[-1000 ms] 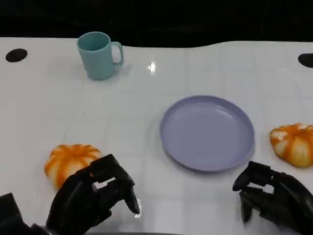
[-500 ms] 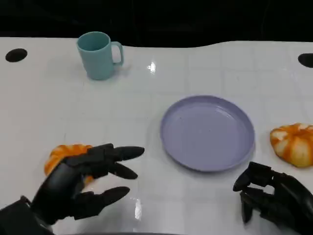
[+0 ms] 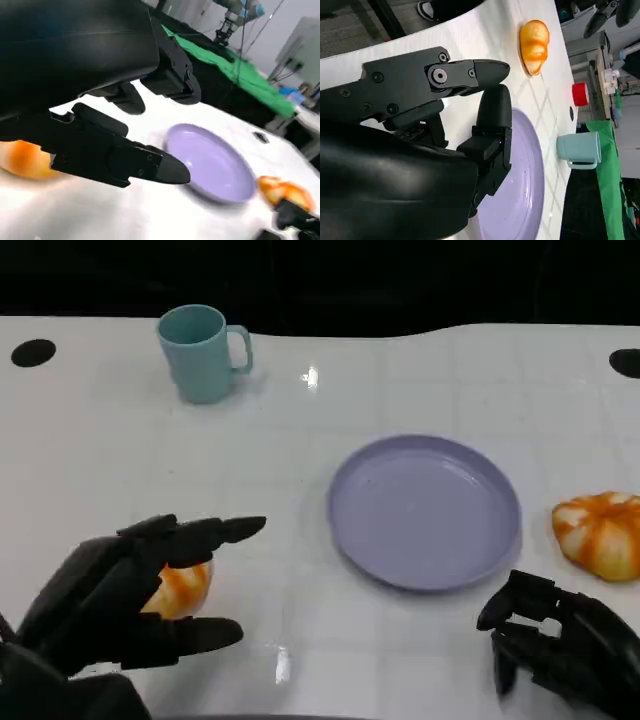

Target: Grasp the bread from the table and place it into the plate.

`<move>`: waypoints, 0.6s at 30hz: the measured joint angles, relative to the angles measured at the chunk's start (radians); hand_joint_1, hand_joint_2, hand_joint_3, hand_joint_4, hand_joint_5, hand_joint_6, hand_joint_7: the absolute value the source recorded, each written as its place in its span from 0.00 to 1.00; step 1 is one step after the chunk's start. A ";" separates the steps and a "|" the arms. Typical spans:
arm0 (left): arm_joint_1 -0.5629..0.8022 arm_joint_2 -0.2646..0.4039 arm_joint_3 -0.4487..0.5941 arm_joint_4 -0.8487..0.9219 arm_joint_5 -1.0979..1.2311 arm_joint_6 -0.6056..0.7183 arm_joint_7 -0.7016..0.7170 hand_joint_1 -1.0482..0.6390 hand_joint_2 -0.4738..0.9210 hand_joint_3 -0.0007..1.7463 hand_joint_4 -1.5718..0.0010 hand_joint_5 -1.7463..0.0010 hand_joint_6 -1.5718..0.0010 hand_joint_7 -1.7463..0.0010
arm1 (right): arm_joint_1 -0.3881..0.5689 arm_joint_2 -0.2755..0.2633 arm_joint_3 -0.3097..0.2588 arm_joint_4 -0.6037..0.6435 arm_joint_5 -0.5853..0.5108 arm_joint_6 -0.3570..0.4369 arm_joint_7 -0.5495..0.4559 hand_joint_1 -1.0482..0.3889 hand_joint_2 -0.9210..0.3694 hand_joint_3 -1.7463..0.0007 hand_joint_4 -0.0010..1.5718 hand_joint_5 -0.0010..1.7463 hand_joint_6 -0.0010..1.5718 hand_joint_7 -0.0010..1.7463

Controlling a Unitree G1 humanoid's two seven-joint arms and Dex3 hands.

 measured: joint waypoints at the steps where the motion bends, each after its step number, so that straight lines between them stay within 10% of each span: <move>1: 0.004 0.006 0.000 -0.014 0.029 0.006 0.012 0.26 1.00 0.07 0.78 0.90 0.72 1.00 | 0.001 0.000 0.000 -0.002 -0.001 0.001 -0.001 0.37 0.00 0.86 0.41 1.00 0.44 0.76; 18: 0.027 0.117 -0.076 -0.223 0.531 0.272 0.014 0.31 0.94 0.00 0.85 0.99 0.81 1.00 | 0.005 0.000 0.000 -0.012 -0.001 0.013 -0.002 0.37 0.00 0.86 0.43 1.00 0.44 0.77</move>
